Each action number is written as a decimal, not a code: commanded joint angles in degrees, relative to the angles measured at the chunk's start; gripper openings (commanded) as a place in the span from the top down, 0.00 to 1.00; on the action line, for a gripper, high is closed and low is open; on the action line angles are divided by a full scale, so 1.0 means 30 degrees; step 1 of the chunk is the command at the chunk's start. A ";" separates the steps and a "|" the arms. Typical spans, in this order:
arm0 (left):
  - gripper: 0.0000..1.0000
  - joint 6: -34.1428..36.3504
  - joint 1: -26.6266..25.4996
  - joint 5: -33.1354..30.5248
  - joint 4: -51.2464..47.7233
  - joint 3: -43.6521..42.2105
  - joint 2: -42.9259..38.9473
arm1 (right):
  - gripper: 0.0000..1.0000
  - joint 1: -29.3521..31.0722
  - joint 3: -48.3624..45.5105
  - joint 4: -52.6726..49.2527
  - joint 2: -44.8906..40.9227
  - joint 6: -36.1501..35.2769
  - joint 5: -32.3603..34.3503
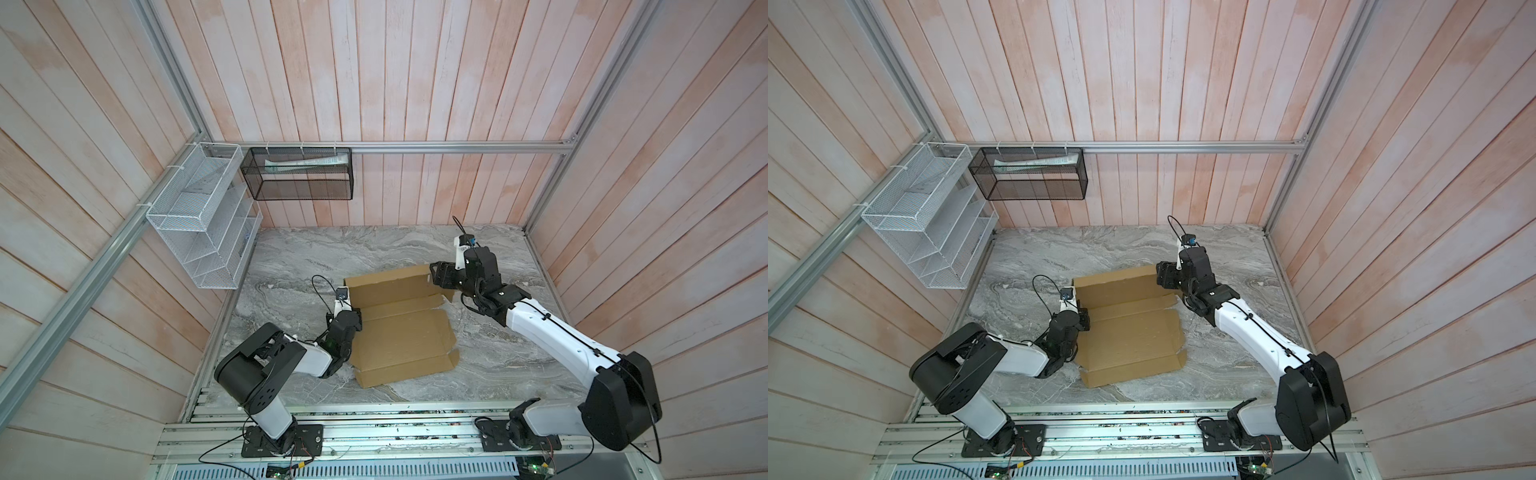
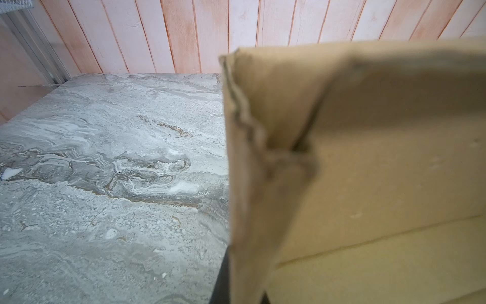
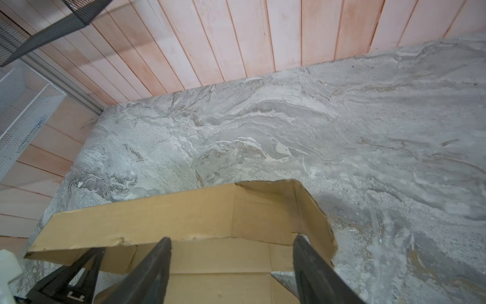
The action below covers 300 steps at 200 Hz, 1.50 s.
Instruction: Fold the paper box
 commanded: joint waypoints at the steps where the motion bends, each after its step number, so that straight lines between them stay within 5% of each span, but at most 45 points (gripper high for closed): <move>1: 1.00 0.0256 0.0092 0.0334 0.0307 -0.0264 -0.0458 | 0.26 -0.0128 -0.0150 0.0707 0.0259 0.0093 -0.1107; 300: 1.00 0.0278 0.0093 0.0519 0.0558 -0.0480 -0.0583 | 0.26 0.0736 0.0906 0.3174 0.3423 0.1585 -0.4112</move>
